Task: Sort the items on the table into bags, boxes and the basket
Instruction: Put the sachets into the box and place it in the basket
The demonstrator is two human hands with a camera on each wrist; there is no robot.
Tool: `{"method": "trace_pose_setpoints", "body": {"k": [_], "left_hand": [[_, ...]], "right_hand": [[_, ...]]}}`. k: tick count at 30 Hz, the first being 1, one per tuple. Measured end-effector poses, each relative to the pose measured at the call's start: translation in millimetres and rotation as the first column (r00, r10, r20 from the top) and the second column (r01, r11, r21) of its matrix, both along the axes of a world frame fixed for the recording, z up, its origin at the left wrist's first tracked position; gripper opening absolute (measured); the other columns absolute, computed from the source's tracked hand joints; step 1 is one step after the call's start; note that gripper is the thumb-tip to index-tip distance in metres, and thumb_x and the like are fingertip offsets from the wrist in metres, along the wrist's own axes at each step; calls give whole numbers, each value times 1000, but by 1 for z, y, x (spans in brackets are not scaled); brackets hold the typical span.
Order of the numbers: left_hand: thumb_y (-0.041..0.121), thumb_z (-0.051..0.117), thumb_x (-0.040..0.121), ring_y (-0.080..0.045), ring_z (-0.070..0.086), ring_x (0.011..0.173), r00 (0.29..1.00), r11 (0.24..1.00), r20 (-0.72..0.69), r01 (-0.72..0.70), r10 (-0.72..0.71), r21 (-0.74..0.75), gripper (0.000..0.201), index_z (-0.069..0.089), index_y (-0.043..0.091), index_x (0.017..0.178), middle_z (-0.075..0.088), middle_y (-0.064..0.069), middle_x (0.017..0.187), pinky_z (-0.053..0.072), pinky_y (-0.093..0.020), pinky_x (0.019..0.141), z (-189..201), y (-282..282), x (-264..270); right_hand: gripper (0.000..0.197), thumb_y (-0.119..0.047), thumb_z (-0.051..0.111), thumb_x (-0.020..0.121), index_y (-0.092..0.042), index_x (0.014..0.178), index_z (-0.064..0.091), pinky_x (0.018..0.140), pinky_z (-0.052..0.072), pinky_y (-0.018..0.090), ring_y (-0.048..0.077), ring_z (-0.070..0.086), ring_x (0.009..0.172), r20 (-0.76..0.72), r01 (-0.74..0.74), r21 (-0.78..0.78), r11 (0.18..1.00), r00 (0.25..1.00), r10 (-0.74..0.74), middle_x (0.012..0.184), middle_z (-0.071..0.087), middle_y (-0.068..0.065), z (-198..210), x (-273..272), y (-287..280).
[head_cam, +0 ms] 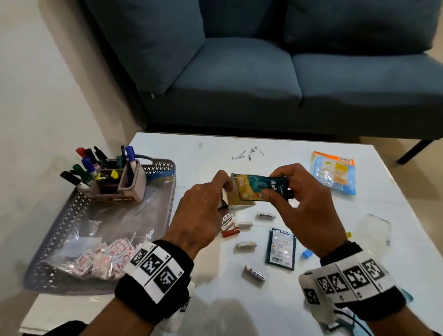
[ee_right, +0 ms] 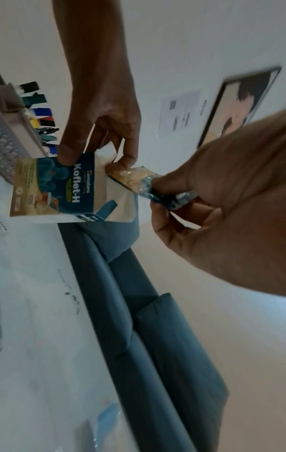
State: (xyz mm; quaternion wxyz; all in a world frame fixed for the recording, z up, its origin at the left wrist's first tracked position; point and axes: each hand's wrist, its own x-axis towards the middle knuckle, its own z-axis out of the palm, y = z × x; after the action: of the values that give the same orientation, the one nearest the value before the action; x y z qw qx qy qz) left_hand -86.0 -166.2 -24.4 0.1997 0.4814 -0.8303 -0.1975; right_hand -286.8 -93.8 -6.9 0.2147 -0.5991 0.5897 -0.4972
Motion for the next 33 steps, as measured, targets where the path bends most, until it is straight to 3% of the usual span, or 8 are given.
{"method": "trace_pose_setpoints", "body": {"k": [5,9,15,20,23,27,30,33], "left_hand": [[20,86,79,-19,67,82,998,999,-69,8,-6,32,52,44,35,105,70,7,90,57,-42,70,-1,-2,-2],[17,82,83,-20,65,81,1000,1000,6,13,-13,28,51,42,36,106,71,7,93,56,-44,72,1,0,-3],[15,79,85,-21,62,79,998,999,54,27,-28,22,49,42,34,110,69,7,94,55,-45,71,1,1,-3],[19,81,83,-21,64,84,999,996,29,13,-16,88,48,43,36,108,69,6,94,56,-43,74,1,2,-3],[18,81,80,-22,64,83,999,994,31,13,-16,106,50,43,37,106,68,5,93,56,-44,73,-1,1,-2],[26,82,77,-23,67,90,999,992,-16,47,-45,114,53,45,38,113,72,7,99,57,-44,75,-2,2,-4],[29,81,78,-20,69,92,998,995,-52,50,-46,86,57,51,36,126,75,9,105,58,-40,78,-1,1,-5],[26,86,77,-16,68,86,995,995,-94,44,-36,86,50,53,33,114,75,10,100,58,-37,75,-1,-1,-4]], "right_hand": [[18,-11,70,94,-19,110,68,76,50,20,10,61,89,-334,-47,-80,996,943,18,98,64,-8,-6,3,-2],[19,-4,67,94,-16,109,69,69,52,29,17,57,89,-518,-91,-101,991,855,26,95,50,-19,-8,-1,-4],[31,11,60,91,-11,111,69,81,38,16,19,53,99,-627,-94,-94,991,779,14,111,63,2,-16,-9,-8],[29,11,59,94,-10,111,70,84,45,11,16,59,101,-483,-38,-139,990,875,-34,110,60,4,-11,-8,-10],[27,6,61,96,-15,112,68,87,53,14,6,65,102,-188,-11,-133,991,982,-15,109,66,-1,-3,-3,-7],[21,1,60,98,-13,112,66,80,62,28,13,74,96,143,-65,11,998,988,63,105,72,-2,-1,5,-8],[16,-17,50,106,-22,120,56,69,55,18,2,69,81,-91,-135,80,988,986,143,98,69,-13,-6,4,-7],[17,-20,42,108,-22,124,50,58,40,9,-3,54,64,-272,-132,101,986,950,155,86,61,-18,-7,-1,-5]]}}
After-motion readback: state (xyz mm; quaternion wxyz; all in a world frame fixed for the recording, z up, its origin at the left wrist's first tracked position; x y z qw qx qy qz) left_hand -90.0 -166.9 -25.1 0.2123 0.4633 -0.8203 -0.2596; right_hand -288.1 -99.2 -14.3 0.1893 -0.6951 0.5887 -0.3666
